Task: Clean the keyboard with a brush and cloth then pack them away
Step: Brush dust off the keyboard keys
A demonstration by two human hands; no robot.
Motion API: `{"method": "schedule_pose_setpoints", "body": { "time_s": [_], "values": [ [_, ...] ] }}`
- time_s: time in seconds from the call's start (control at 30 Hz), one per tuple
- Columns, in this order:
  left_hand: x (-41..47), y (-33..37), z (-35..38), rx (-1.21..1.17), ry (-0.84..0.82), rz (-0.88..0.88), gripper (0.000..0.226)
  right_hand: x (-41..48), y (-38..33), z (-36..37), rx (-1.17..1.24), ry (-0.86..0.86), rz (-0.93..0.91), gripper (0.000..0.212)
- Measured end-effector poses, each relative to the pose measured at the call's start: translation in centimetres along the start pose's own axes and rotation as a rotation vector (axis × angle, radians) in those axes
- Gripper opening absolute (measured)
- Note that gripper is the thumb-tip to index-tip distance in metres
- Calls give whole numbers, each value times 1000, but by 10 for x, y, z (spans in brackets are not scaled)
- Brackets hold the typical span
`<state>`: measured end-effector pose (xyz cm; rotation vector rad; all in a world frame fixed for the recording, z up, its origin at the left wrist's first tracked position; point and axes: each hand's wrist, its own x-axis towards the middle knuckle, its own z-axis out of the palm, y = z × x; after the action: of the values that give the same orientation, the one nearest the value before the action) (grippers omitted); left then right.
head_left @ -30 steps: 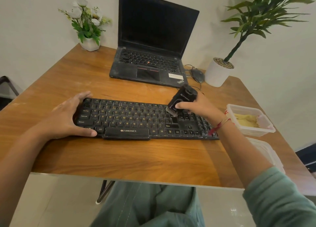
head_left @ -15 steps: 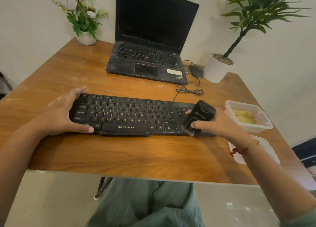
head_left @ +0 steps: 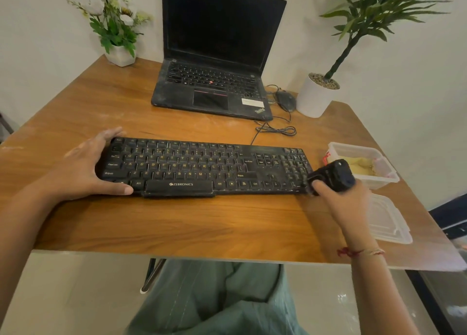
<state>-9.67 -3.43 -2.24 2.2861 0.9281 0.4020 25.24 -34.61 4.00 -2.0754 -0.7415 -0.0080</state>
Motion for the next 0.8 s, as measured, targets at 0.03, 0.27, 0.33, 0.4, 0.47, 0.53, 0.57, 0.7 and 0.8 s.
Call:
{"method": "schedule_pose_setpoints", "body": {
  "time_s": [0.03,0.27,0.33,0.4,0.47,0.53,0.57,0.7,0.8],
  "values": [
    [-1,1,0,-4,-2,1,119,-4,-2,3,20,11,10,23],
    [-6,14,-3,-32,-9,0,114,-8,-8,11,105,-140,-21,17],
    [-6,17,-4,-58,-17,-5,114,-3,-6,4,23,-8,-49,18],
    [-7,20,-4,-74,-19,-8,113,-13,-13,14,39,-44,-52,18],
    [-8,22,-4,-85,-20,-16,109,-27,-18,27,48,-165,-82,19],
    [-9,23,-4,-99,-23,-24,109,-25,-14,22,52,-198,-54,17],
    [-9,24,-5,-100,-26,-26,110,-17,-7,17,63,-147,-18,18],
    [-9,23,-5,-90,-29,-25,110,-13,-3,9,-23,44,2,21],
    [-8,22,-5,-107,-34,-15,108,-31,-18,27,39,-223,-82,16]
  ]
}}
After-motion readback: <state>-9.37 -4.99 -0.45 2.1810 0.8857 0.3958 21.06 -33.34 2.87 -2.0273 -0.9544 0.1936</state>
